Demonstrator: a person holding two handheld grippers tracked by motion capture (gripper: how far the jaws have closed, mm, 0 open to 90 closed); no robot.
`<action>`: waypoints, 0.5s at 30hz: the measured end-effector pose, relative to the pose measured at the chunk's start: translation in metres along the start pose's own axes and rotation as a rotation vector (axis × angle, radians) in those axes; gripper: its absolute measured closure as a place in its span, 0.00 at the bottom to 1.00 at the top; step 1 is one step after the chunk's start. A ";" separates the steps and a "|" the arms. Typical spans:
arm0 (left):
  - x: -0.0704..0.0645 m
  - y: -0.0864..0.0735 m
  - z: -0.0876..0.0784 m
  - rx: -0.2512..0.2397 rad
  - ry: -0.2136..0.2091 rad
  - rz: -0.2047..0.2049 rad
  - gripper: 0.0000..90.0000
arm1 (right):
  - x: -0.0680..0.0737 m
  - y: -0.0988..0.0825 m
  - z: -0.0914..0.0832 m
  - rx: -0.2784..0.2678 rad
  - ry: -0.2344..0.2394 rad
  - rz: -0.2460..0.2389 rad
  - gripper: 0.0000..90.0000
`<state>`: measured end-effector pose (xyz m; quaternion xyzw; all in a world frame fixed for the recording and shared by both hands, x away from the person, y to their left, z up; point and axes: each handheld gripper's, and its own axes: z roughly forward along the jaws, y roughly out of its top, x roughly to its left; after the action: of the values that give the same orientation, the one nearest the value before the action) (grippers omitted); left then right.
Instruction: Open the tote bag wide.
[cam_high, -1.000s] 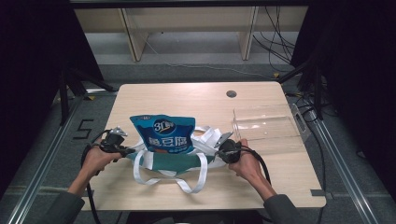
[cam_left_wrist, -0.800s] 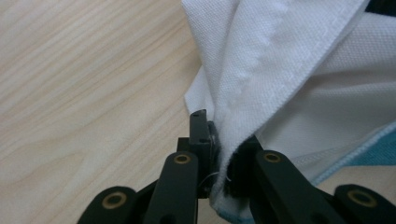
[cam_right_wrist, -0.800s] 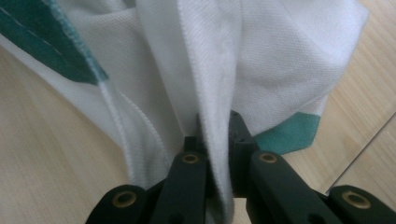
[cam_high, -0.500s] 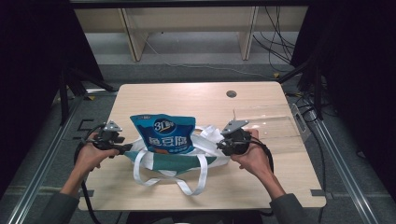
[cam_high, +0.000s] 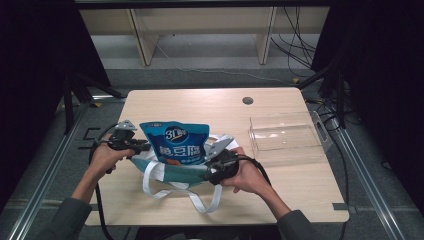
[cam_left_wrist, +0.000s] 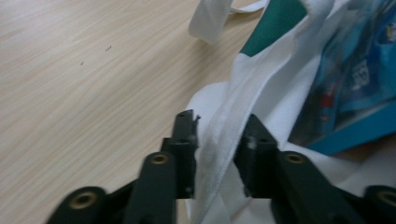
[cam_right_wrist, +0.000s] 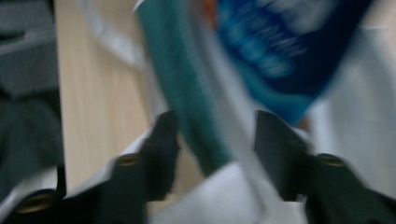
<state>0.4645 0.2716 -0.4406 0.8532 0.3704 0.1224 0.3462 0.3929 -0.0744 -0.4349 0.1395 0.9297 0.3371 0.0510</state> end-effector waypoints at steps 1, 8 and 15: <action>0.000 0.002 0.000 0.028 0.011 -0.001 0.89 | 0.003 -0.001 0.005 0.023 -0.003 -0.033 0.86; 0.012 0.004 0.017 0.061 0.034 -0.089 0.94 | 0.036 -0.013 0.024 0.140 0.065 -0.129 0.95; 0.020 -0.014 0.050 0.140 0.031 -0.130 0.94 | 0.039 -0.024 0.049 0.268 0.050 -0.121 0.96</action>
<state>0.4940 0.2673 -0.4875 0.8474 0.4379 0.0866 0.2874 0.3594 -0.0507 -0.4883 0.0803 0.9740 0.2097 0.0291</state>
